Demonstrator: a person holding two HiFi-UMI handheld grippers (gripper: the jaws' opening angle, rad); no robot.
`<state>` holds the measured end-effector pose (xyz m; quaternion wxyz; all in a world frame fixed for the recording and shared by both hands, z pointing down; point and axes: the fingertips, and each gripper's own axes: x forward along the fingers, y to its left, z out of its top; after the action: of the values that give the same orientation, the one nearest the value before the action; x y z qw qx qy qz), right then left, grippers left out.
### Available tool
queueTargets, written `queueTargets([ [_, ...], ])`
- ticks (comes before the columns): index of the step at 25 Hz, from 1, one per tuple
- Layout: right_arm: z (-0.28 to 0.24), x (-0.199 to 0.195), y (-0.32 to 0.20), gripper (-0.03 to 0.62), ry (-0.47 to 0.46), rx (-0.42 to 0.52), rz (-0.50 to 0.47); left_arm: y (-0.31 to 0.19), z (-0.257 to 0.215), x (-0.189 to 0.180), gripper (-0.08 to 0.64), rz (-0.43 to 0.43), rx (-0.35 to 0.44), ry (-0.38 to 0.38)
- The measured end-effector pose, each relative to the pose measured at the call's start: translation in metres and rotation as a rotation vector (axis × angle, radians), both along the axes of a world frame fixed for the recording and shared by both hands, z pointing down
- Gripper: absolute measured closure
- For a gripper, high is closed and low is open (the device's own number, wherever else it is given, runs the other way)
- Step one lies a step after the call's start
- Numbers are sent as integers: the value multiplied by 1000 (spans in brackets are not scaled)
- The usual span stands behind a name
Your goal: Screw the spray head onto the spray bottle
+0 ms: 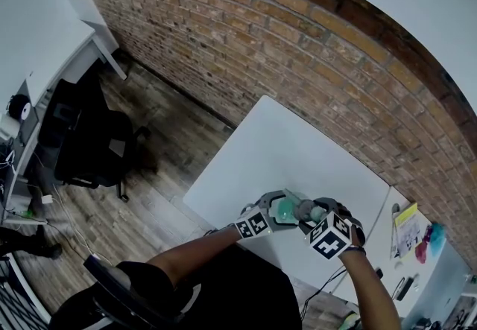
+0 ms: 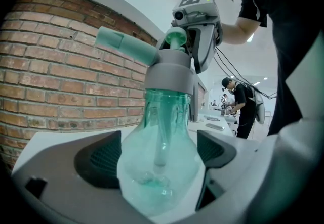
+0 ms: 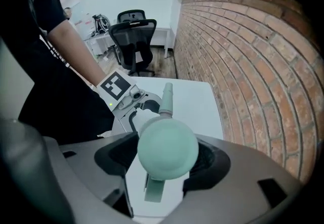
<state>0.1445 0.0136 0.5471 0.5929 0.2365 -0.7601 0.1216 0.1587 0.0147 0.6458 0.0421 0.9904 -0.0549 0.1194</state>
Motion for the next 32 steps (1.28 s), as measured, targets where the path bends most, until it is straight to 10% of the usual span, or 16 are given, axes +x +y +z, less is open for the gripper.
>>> queueTargets([
  [7,-32,-15,1,318,29,60,-300,-1,0,-2,97,-7,-1,2],
  [12,-13,0,6,318,315,68,-707,-1,0,0,97,-2,-2,1],
  [17,6,-3,5,319,331,38,-766,-1,1,-1,97,-2,2,2],
  [23,7,-5,3,318,290,24,-703,-1,1,-2,97,-2,0,-1],
  [32,5,-9,-5,319,71,-42,-171,-1,1,-2,97,-9,-2,-1],
])
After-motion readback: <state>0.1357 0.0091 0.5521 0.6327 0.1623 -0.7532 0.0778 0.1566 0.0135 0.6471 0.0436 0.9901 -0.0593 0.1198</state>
